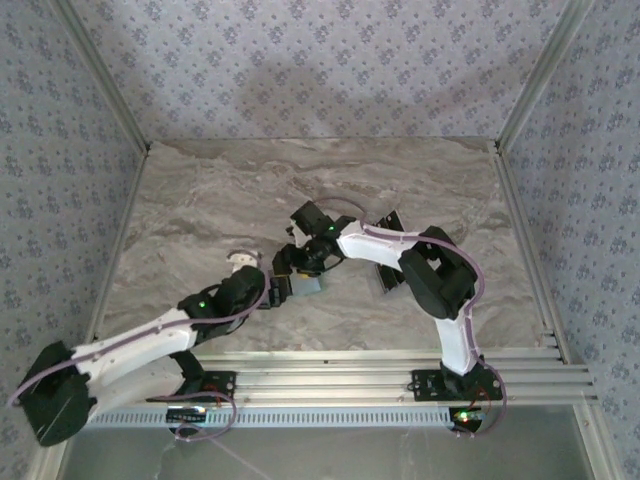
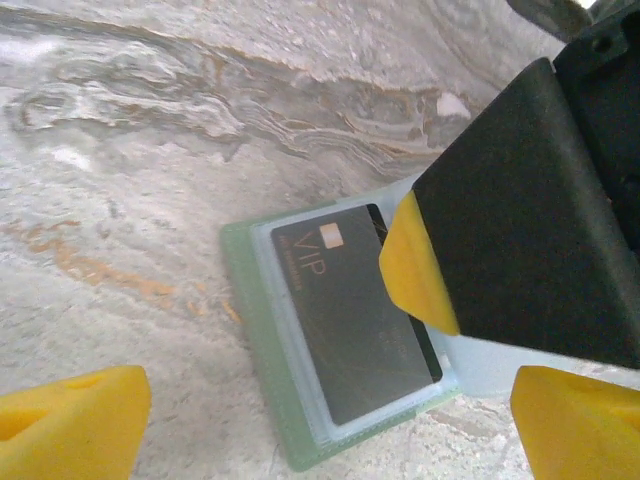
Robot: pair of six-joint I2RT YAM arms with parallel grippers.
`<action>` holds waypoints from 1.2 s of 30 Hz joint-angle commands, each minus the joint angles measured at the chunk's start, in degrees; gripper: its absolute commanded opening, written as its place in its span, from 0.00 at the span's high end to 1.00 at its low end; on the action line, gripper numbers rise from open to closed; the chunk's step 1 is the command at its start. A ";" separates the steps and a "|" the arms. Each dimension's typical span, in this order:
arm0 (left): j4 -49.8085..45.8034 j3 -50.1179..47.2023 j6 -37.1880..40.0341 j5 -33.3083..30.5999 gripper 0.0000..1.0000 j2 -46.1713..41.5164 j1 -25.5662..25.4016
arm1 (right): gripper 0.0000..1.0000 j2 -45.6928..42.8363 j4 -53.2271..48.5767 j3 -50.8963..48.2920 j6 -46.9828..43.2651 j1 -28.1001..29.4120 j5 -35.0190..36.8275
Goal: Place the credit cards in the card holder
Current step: Flip over the card slot on the card holder, then pick up the credit card from the storage box.
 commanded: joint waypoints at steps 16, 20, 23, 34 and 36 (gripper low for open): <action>-11.18 -3.91 -5.73 -2.37 0.06 -15.51 1.46 | 0.41 9.28 -6.59 9.33 1.49 3.37 2.81; -11.17 -3.82 -4.83 -1.30 0.06 -15.49 2.42 | 0.41 5.32 -7.25 9.91 -0.53 2.86 2.65; -11.53 -3.47 -3.91 -0.47 0.05 -15.38 3.53 | 0.41 -0.34 -9.57 9.70 -2.71 1.81 4.23; -11.99 1.76 -1.96 1.42 0.00 -7.16 6.94 | 0.41 -18.66 -29.15 0.47 -15.91 -7.22 25.24; -12.40 3.40 -1.82 1.49 0.00 -4.25 7.18 | 0.43 -20.76 -31.59 -1.88 -17.77 -8.95 30.22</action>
